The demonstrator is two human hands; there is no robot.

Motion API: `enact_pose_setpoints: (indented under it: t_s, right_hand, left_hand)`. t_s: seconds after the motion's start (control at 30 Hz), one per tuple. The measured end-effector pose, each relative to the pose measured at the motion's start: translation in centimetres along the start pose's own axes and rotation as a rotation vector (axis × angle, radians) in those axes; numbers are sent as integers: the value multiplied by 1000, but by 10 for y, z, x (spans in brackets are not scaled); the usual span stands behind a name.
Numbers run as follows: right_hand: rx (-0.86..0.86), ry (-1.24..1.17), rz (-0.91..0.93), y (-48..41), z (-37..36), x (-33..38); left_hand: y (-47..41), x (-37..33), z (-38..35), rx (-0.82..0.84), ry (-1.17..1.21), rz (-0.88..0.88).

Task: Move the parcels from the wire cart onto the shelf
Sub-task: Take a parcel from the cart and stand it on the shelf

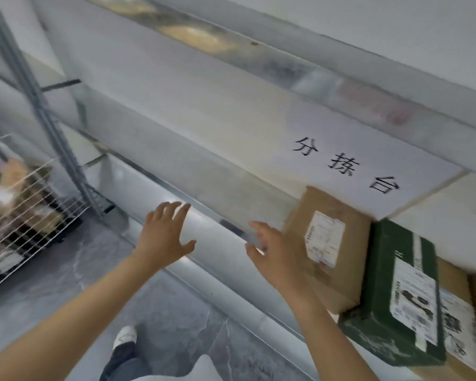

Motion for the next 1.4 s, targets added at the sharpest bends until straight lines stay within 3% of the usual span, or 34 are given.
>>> enact_pose_setpoints:
  t_s: [0.23,0.47,0.63,0.97,1.4]
  right_hand:
    - [45,277,374,-52,-75,103]
    - [189,378,581,-88,-164,214]
    - [256,391,693,-108,-237,304]
    - [352,437,781,-141,-356,463]
    - [463,482,825,-197,-461,563]
  left_hand:
    - [54,122,50,-83,-289,231]
    - [131,239,75,-44,-259,627]
    - [182,322,101,-91,-292,796]
    - [240,485,138,-30,-349,996]
    - [246,614,137,39,-307,1139]
Point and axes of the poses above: each hand's wrist, its own y-axis away from the middle knuckle, its own z-axis out of the back of the hand, x = y × z, the point moved 7 cm from there along -y, towards the middle knuckle, and after that the axes turned 4 degrees about -z, right-handed, at the moved point
